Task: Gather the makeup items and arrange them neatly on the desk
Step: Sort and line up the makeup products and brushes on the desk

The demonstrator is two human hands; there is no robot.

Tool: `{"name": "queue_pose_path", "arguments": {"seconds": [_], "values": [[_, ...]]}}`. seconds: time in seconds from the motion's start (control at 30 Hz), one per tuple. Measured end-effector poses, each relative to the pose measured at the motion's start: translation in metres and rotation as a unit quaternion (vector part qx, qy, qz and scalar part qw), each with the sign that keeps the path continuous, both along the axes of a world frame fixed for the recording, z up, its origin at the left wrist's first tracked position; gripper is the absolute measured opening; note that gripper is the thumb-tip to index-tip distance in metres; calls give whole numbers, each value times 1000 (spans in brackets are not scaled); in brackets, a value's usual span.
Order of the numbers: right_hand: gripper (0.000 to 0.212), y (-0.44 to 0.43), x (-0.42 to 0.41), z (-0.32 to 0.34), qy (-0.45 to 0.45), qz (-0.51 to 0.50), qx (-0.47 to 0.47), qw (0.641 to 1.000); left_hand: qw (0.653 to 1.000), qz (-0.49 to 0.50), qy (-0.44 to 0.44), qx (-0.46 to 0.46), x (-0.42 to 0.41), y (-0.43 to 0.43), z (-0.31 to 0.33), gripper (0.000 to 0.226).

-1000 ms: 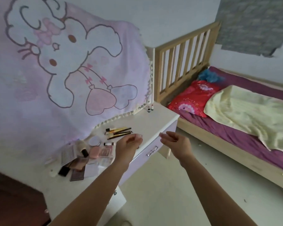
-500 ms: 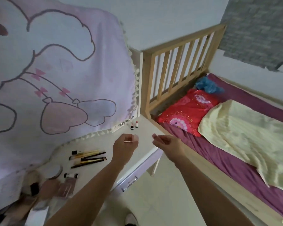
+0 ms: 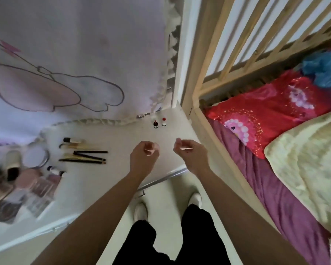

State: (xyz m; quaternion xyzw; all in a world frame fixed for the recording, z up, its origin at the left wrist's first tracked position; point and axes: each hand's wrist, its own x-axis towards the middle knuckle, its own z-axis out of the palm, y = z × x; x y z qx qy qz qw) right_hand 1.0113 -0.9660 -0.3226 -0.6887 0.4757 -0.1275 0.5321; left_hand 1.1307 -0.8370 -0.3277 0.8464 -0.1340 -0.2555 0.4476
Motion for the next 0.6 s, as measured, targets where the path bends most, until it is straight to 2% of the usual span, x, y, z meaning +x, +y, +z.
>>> {"name": "queue_pose_path", "arguments": {"seconds": [0.23,0.33,0.47,0.6], "values": [[26,-58,48,-47,21,144,-72,987,995,82,-10,55,18,-55,-53,11],[21,-73,62,-64,13,184,-81,980,993,85,-32,76,27,-66,-70,18],[22,-80,67,-76,10,214,-54,975,991,82,-46,92,28,-71,-81,26],[28,-78,70,-78,20,224,-88,970,989,92,-58,96,26,-74,-86,27]]}}
